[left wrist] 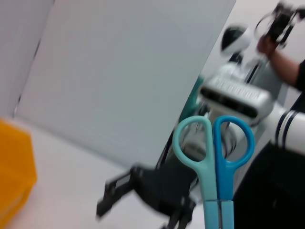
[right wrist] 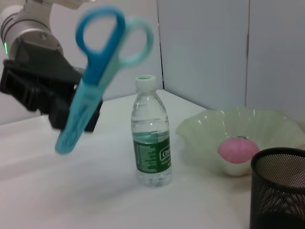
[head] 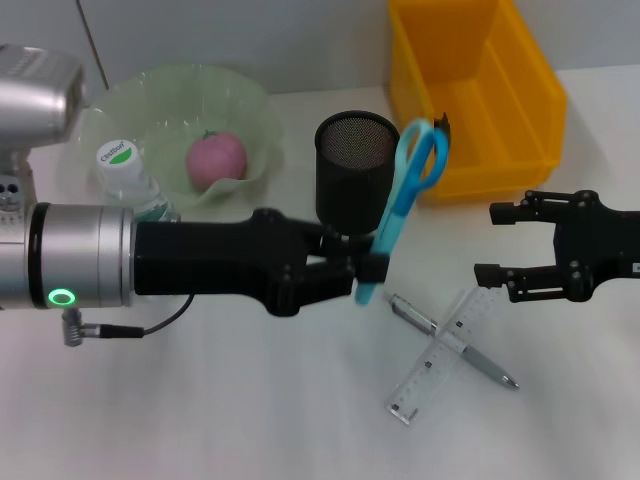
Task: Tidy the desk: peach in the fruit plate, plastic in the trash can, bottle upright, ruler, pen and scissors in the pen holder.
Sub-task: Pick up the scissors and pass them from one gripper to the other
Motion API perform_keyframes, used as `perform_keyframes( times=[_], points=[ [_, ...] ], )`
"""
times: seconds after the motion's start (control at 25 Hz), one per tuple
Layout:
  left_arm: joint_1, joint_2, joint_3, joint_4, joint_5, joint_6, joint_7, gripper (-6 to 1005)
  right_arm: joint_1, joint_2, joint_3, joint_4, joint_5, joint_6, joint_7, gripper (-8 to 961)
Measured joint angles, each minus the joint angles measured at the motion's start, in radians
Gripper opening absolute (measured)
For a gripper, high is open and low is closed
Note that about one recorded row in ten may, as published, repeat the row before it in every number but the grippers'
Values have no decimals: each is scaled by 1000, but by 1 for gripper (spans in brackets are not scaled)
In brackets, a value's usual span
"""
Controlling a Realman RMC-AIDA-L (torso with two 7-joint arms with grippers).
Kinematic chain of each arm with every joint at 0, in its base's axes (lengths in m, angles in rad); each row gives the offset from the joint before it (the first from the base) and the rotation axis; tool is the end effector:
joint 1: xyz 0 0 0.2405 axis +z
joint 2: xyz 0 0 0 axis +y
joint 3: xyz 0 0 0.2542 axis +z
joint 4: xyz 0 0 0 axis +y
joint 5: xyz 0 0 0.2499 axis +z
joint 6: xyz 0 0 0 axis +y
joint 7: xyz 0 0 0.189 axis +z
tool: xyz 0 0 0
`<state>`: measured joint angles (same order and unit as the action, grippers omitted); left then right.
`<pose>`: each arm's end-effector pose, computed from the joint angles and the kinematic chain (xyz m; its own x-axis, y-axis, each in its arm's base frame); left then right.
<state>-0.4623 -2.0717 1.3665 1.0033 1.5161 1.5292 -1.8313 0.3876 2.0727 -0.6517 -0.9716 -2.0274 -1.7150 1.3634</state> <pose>-0.1272 0.3500 -0.0662 0.7543 0.4142 0.5094 0.3566 -0.9099 0.2118 0.2849 0.3505 0.0315 0.8800 -0.2075 -0.4272 -0.3456 -0.8968 -0.2763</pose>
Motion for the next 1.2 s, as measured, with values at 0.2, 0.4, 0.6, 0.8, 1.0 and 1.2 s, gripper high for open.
perform_keyframes(
  times=[0.2,0.4,0.6,0.8,1.0,1.2],
  points=[
    [1,-6,22,-141,-188,0,227,233,4,0,2,10,8,0,4,814],
    [-12,-7,93,-316,-374,-21,496,237,4,0,3,12,15,0,5,814],
    [-4,-8,254,-406,-605,-181,714,240,4,1,2,16,24,-20,5,813],
    [32,-8,461,-418,-911,-332,928,244,1,3,1,46,68,-38,0,813],
    [56,-8,674,-413,-1215,-427,1164,248,-18,3,1,103,176,-38,-51,813],
    [61,-9,861,-399,-1497,-493,1387,252,-27,7,-4,171,266,-33,-100,813]
  ],
)
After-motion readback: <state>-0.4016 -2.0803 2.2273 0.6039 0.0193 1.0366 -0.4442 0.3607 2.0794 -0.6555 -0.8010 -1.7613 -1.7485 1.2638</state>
